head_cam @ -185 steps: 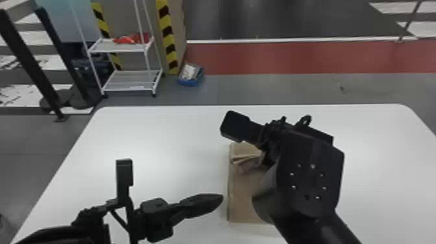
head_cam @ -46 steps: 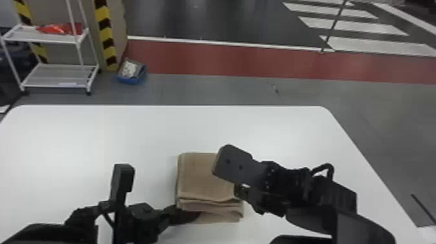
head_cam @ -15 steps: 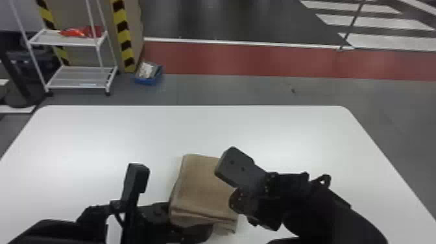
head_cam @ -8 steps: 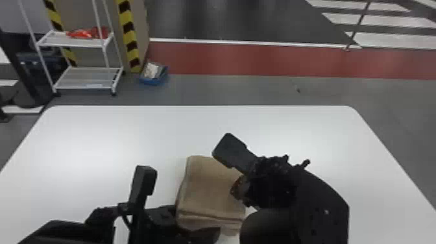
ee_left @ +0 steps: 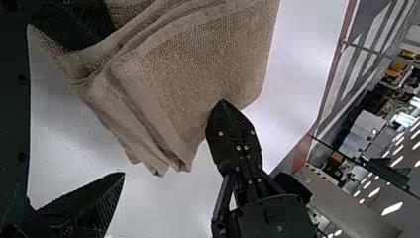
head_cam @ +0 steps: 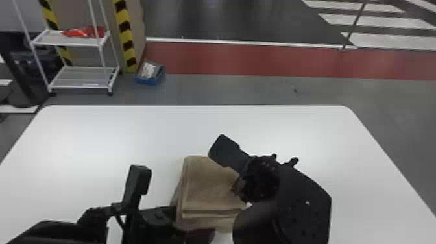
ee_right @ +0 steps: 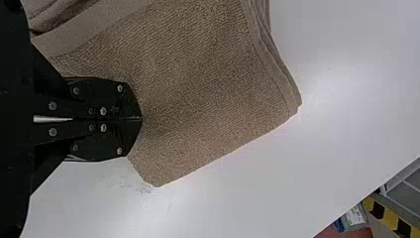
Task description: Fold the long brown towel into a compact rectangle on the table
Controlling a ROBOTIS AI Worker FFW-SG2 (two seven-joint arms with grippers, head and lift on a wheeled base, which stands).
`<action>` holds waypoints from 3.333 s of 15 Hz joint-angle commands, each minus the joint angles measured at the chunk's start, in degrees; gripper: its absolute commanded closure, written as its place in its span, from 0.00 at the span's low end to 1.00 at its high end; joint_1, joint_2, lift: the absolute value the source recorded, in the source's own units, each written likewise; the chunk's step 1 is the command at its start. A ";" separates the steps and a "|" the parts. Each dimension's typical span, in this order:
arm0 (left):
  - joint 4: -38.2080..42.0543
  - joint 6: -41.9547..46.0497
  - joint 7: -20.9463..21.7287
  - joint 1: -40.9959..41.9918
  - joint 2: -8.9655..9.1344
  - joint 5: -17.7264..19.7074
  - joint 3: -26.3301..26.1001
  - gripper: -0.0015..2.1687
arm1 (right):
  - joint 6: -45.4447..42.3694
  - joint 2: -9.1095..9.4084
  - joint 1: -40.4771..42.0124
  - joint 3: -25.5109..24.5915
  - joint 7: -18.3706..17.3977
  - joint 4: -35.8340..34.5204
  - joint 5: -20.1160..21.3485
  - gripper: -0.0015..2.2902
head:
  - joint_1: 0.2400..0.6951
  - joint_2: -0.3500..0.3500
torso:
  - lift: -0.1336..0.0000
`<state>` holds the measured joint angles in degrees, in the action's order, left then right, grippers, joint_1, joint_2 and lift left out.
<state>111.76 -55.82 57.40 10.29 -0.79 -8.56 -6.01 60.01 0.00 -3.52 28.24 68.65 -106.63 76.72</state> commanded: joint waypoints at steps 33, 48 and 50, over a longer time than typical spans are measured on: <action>4.87 -13.58 4.73 -0.88 0.00 -1.46 4.07 0.04 | -2.92 0.05 -1.93 2.70 -12.40 3.18 -26.27 0.85 | 1.00 0.60 | 0.07; 5.40 -12.70 -0.01 -2.11 0.18 1.88 9.43 0.04 | -3.10 0.05 -3.34 1.11 -13.81 3.89 -26.00 0.85 | 1.00 0.64 | 0.07; 4.87 -11.47 -2.30 -2.11 0.18 3.46 9.43 0.04 | -2.57 0.05 -3.25 0.67 -14.25 2.74 -27.15 0.85 | 1.00 0.64 | 0.07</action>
<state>117.03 -68.16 55.73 8.17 -0.61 -6.20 3.34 57.12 -0.02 -6.82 29.23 54.48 -103.10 50.33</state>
